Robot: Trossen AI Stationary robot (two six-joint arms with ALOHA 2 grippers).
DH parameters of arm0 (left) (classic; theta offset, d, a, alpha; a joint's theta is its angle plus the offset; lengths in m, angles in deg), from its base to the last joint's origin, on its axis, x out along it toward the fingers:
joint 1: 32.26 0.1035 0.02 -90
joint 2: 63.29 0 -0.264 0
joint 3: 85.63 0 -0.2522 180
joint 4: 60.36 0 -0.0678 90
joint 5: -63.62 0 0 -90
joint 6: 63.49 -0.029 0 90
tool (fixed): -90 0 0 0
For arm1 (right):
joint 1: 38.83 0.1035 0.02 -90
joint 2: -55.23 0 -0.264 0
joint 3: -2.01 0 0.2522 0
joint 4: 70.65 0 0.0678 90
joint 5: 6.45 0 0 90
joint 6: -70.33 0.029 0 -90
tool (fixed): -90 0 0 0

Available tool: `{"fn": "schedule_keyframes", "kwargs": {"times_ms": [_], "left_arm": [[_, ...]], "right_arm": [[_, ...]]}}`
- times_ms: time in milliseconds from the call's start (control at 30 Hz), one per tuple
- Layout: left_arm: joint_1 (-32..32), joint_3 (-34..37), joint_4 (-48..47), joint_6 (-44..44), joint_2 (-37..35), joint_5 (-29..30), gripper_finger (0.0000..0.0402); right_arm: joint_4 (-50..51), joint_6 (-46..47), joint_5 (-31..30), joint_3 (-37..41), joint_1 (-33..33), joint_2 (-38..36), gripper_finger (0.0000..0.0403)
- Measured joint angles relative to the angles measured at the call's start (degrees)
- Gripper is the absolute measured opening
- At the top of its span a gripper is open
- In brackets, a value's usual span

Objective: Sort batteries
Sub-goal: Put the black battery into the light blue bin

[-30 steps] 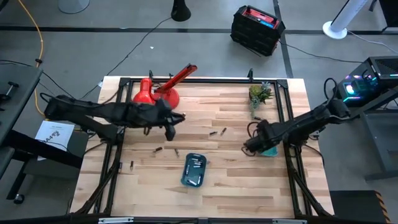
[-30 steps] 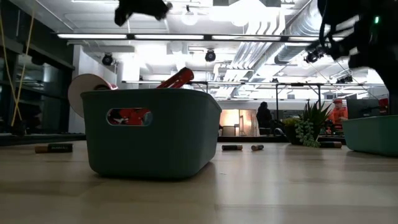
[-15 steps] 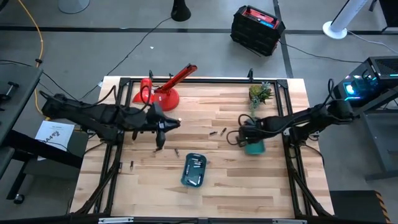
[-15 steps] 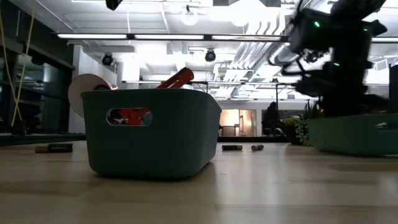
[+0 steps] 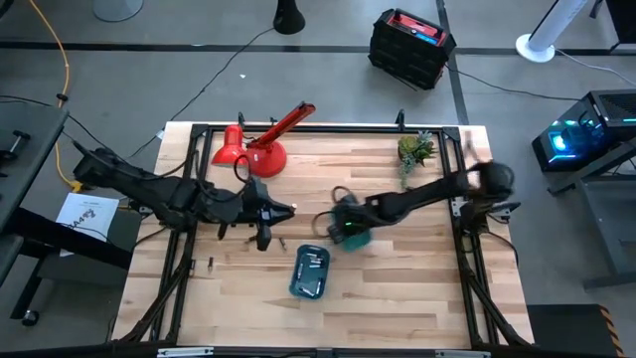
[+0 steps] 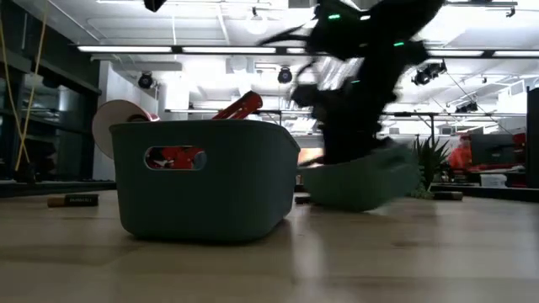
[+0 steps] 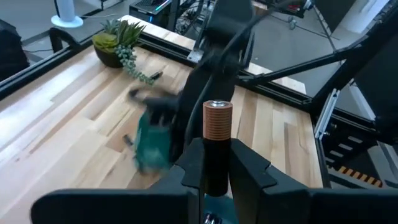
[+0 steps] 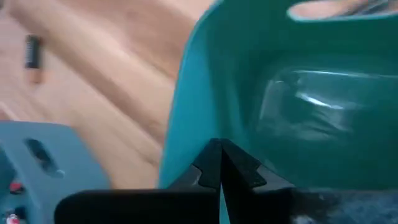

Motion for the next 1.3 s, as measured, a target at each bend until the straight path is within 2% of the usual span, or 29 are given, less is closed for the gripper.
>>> {"fn": "schedule_keyframes", "kwargs": {"times_ms": [133,233,333,500,633,767,1000,1133,1300], "left_arm": [[-0.4,0.0,0.6,0.0,2.2,-0.2,0.0033],[-0.4,0.0,0.4,0.0,3.2,-0.7,0.0034],[-0.4,0.0,0.4,0.0,3.7,-0.7,0.0033],[-0.1,0.0,-3.9,-1.4,3.6,0.1,0.0034],[1.5,0.5,-8.4,-2.0,4.2,1.4,0.0034],[4.1,4.5,-5.8,-2.0,5.7,0.2,0.0034],[9.1,8.5,8.5,-2.0,15.2,-12.4,0.0038],[10.9,8.5,12.5,-2.1,20.3,-13.9,0.0066],[12.7,8.5,7.3,-0.9,20.4,-16.0,0.0127]], "right_arm": [[-1.4,-5.9,1.8,-10.9,1.0,8.6,0.0000],[1.8,-10.9,2.1,-18.6,1.3,11.0,0.0000],[9.8,-15.4,0.4,-24.4,1.3,10.8,0.0000],[27.3,-20.8,-7.2,-30.9,1.4,6.5,0.0000],[37.2,-21.0,-11.2,-30.8,1.7,0.7,0.0000],[46.4,-16.5,-15.1,-29.3,2.1,-6.5,0.0000],[49.6,-7.4,-20.0,-25.6,4.1,-16.8,0.0000],[49.9,-5.8,-21.8,-25.4,5.4,-18.4,0.0000],[50.0,-5.8,-21.8,-25.4,6.8,-18.6,0.0000]]}}
